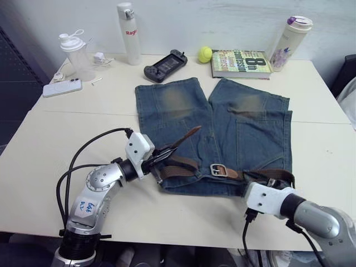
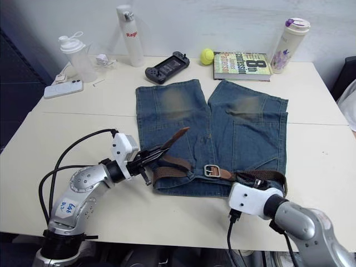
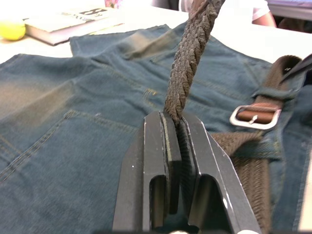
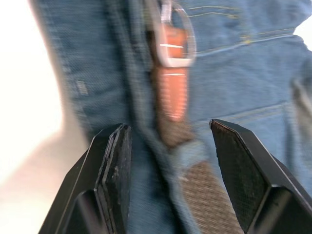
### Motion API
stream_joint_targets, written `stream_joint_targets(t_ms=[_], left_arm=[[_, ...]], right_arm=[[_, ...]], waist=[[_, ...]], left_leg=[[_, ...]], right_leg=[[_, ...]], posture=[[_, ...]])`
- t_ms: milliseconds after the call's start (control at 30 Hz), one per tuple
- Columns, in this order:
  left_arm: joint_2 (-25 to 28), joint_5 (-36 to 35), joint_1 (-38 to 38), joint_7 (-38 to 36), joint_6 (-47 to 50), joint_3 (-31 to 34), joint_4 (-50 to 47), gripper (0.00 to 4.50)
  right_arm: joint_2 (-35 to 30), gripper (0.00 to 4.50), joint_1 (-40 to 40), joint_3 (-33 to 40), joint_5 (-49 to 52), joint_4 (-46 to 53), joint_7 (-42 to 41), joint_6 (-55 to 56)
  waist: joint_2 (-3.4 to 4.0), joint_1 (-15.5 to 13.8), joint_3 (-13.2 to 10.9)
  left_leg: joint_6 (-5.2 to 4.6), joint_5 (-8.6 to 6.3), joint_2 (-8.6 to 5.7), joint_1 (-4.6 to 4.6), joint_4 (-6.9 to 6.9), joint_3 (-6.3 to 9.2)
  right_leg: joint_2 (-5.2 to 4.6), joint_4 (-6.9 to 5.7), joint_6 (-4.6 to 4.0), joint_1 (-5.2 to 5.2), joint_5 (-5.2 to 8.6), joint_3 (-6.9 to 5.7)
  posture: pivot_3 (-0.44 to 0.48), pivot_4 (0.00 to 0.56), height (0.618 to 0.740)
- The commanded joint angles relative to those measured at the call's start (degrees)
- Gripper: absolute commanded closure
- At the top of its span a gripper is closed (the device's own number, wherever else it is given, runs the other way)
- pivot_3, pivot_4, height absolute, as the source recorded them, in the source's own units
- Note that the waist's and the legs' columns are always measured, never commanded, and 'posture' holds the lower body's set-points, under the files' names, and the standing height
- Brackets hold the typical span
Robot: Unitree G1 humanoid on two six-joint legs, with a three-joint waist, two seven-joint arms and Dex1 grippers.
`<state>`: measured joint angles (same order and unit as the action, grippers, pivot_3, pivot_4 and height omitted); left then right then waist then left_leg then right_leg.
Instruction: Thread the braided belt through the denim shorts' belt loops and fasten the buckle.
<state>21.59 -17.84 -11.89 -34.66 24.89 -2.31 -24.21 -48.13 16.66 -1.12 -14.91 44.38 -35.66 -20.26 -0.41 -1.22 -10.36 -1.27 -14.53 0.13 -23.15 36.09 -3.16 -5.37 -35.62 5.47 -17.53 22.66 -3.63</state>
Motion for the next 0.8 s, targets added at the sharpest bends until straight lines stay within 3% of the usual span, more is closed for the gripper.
stream_joint_targets(t_ms=[33,333,467,567,700,800], left_arm=[[0.4,-1.4,-1.0,0.1,0.1,0.7,-1.8,4.50],[2.1,-1.1,-0.4,-0.9,0.2,0.5,-1.4,4.50],[5.7,3.6,0.1,-3.3,-2.1,-3.6,0.8,4.50],[5.7,5.1,-1.8,-2.5,-0.9,-5.9,2.3,4.50],[5.5,8.5,-6.6,-2.5,0.8,-9.9,6.3,4.50],[7.6,10.9,-9.7,-4.8,3.7,-13.7,7.1,4.50]], right_arm=[[1.8,1.74,-1.0,-1.3,-3.6,0.5,1.9,0.0],[10.3,1.74,-4.0,-4.8,-8.2,-1.9,6.2,-3.6],[12.6,1.74,-4.1,-5.3,-7.3,-1.1,5.2,-5.9],[13.7,2.59,-4.6,-6.2,-6.4,0.2,3.8,-7.4],[14.2,4.31,-7.7,-7.0,-6.4,1.8,2.2,-9.7],[14.5,4.42,-11.2,-7.3,-6.3,3.0,1.1,-12.7]], waist=[[0.00,0.0,0.0],[-0.01,0.0,0.0],[0.00,0.0,0.0],[0.00,0.0,0.0],[0.00,0.0,0.0],[0.00,0.1,0.0]], left_leg=[[0.01,0.00,0.01,0.00,-0.01,0.01],[0.06,0.01,-0.01,0.00,-0.04,0.00],[0.09,0.01,0.00,0.01,-0.07,0.00],[0.10,0.00,-0.02,0.01,-0.09,-0.01],[0.10,0.00,-0.01,0.00,-0.08,0.00],[0.10,0.00,-0.04,0.01,-0.07,-0.01]], right_leg=[[0.01,0.00,0.00,0.00,0.00,0.00],[0.02,0.01,0.00,-0.03,0.00,0.00],[0.03,-0.01,-0.01,-0.04,0.01,0.00],[0.02,0.01,-0.01,-0.04,0.01,0.01],[0.01,-0.01,-0.01,-0.06,0.01,0.01],[0.02,-0.05,-0.01,-0.07,0.01,0.01]], posture=[[0.000,0.150,0.740],[0.000,0.150,0.740],[0.000,0.150,0.740],[0.000,0.150,0.740],[0.000,0.150,0.740],[0.000,0.150,0.740]])
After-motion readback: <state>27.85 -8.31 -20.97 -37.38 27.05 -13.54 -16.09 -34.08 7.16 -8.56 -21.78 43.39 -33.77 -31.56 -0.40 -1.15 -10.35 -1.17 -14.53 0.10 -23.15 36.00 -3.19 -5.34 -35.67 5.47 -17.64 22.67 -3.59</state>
